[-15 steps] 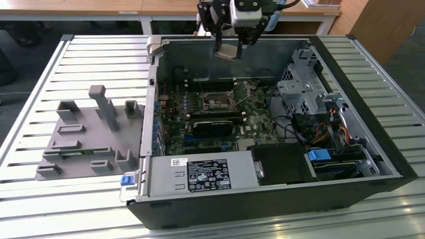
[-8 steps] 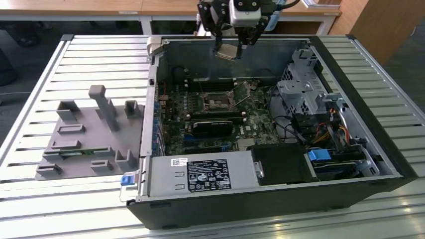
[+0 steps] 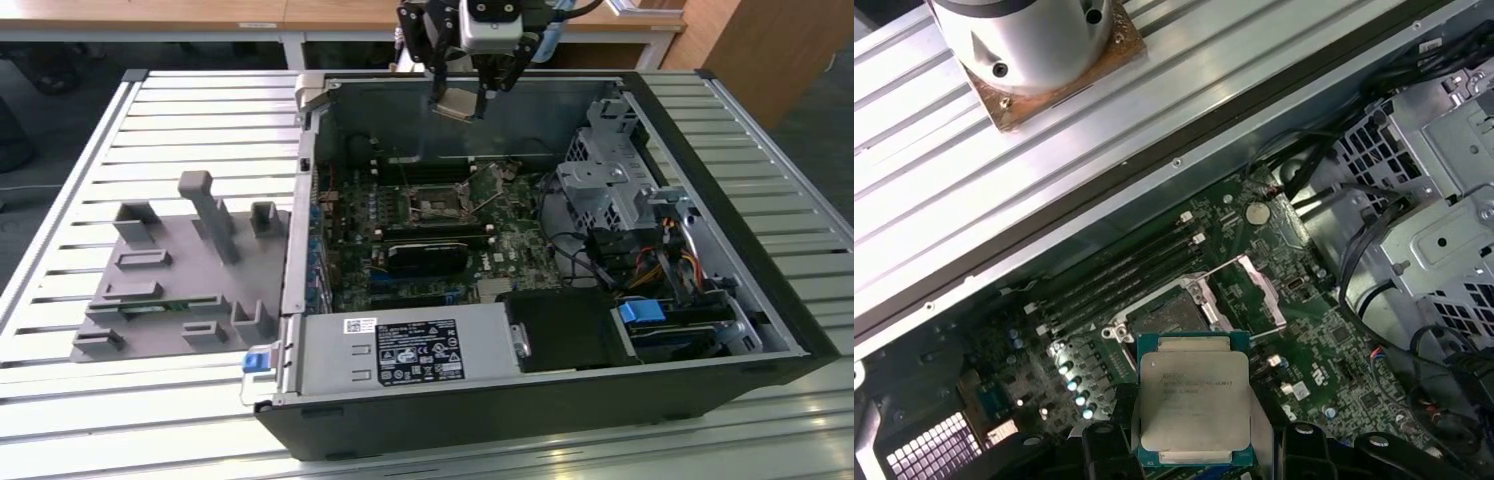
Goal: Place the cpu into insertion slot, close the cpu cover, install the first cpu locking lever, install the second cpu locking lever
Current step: 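Place the cpu into insertion slot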
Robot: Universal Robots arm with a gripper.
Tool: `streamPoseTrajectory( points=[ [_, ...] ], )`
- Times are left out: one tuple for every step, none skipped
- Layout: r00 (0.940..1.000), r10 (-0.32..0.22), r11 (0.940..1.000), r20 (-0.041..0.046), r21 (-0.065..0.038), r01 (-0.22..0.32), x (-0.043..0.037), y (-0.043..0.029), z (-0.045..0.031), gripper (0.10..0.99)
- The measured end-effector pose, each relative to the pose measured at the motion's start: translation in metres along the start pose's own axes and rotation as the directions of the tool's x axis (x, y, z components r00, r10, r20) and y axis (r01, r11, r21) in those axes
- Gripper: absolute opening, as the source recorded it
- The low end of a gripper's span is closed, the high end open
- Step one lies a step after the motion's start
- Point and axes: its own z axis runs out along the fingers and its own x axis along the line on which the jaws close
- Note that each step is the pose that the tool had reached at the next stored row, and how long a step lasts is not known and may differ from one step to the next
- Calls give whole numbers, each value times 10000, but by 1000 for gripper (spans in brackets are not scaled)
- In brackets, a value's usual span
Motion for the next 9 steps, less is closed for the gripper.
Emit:
streamPoseTrajectory(
  points=[
    [10000,26,10000,2,0,-26,0,0,0,529],
    [10000,51,10000,4,0,-51,0,0,0,529],
    [10000,78,10000,7,-1,-78,0,0,0,529],
    [9999,104,9999,9,-2,-104,0,0,0,529],
    [9999,132,9999,12,-2,-132,0,0,0,529],
    [9999,160,9999,14,-3,-160,0,0,0,529],
    [9998,186,9998,16,-5,-186,0,0,1,529],
    [9998,212,9998,19,-5,-212,0,0,1,529],
    [9997,238,9997,21,-5,-238,0,0,1,529]
  ],
)
